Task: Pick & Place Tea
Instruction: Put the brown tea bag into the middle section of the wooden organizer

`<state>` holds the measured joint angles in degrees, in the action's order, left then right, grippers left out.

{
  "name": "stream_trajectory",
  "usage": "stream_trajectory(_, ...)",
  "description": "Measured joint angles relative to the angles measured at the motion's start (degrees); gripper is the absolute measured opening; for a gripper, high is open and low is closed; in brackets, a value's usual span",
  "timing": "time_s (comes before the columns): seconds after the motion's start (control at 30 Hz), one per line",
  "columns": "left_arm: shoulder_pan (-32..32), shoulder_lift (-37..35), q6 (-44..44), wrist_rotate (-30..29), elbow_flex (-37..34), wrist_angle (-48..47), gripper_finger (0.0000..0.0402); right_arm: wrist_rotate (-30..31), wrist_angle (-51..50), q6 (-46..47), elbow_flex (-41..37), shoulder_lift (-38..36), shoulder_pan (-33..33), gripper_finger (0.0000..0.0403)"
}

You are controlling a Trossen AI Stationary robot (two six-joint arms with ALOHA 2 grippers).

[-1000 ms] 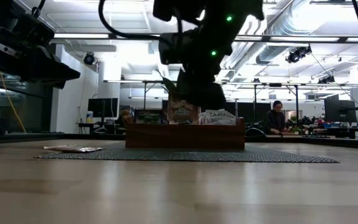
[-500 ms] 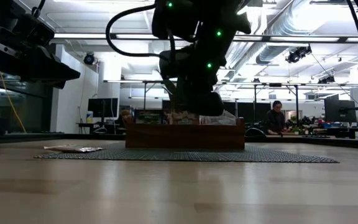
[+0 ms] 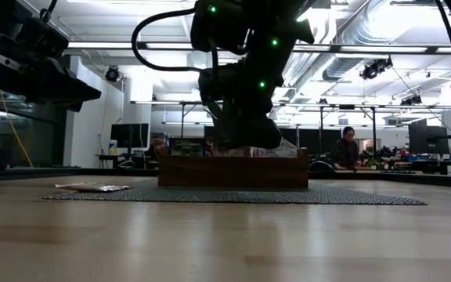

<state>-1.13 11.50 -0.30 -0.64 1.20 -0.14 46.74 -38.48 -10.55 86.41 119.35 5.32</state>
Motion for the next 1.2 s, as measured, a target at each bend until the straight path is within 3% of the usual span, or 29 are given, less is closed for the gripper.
stream_trajectory(0.53,-0.01,0.00,0.00,0.00,0.01,0.00,0.0001,2.68,-0.07,-0.59,0.00,-0.06,0.03,0.0166)
stream_trajectory(0.9,-0.01,0.00,0.00,0.00,0.00,0.00,0.0001,-3.75,-7.09,6.18,-0.88,-7.76,2.19,0.0194)
stream_trajectory(1.07,-0.01,0.01,0.00,0.00,0.00,0.00,0.0001,-9.48,-4.35,10.70,-9.73,-16.22,2.98,0.0186)
stream_trajectory(1.2,0.00,0.00,0.00,0.00,-0.01,0.00,0.0001,-18.20,6.19,12.07,-21.61,-24.60,2.99,0.0178)
